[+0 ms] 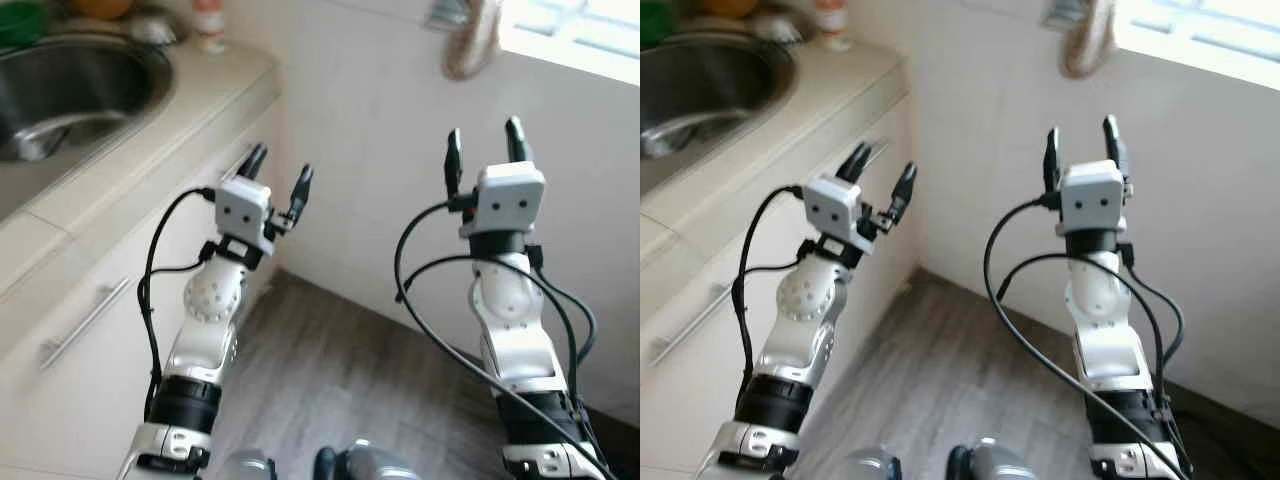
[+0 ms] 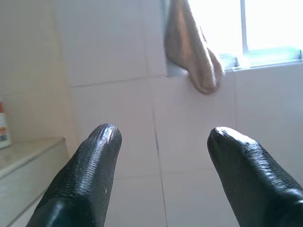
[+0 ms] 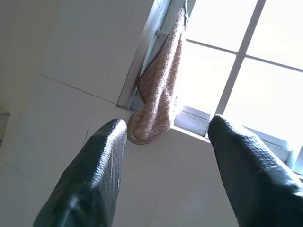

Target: Kitchen organization

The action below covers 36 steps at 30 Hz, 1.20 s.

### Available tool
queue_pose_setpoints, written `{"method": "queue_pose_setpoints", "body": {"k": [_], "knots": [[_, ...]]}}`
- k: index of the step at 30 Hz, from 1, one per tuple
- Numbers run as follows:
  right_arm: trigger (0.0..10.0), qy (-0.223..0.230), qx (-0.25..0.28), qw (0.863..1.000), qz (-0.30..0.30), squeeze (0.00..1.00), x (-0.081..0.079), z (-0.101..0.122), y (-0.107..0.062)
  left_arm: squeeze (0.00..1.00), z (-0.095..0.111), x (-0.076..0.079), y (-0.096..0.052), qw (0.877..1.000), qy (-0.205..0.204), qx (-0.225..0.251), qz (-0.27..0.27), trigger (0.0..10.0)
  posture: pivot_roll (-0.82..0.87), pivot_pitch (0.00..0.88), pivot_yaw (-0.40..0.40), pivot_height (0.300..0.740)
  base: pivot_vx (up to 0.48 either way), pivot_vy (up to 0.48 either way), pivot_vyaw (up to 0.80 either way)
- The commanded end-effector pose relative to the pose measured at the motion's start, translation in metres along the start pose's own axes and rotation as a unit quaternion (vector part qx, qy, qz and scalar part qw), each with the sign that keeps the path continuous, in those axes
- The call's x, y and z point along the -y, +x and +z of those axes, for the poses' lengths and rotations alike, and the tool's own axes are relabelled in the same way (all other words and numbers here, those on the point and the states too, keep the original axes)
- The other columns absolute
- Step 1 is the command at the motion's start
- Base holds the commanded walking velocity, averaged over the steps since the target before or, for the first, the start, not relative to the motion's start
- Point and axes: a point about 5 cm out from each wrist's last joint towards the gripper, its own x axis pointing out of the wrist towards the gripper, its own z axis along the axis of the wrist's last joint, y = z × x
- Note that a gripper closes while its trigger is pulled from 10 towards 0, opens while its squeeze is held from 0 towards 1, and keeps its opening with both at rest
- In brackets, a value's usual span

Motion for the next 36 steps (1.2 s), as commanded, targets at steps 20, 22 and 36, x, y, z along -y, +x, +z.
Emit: {"method": "queue_pose_setpoints", "body": {"k": [20,22,36], "knots": [[10.0,-0.005,0.004,1.0,-0.012,0.0,0.0076,0.0013,0.0028,0.0,0.0047,0.0009,0.0054,1.0,-0.004,0.009,0.002,10.0,0.14,0.0,-0.036,0.74,0.0,0.057,-0.8],[10.0,-0.004,0.004,1.0,-0.014,0.0,0.0079,0.0011,0.0029,0.0,0.0047,-0.0005,0.0054,1.0,-0.011,0.01,0.007,10.0,0.14,0.0,-0.037,0.74,0.0,-0.24,-0.8],[10.0,0.013,-0.014,0.999,-0.028,0.0,0.0112,-0.0033,0.0022,0.0,0.0036,0.0008,0.0048,1.0,0.006,0.006,0.002,10.0,0.14,0.0,-0.037,0.74,0.0,0.262,-0.79]]}}
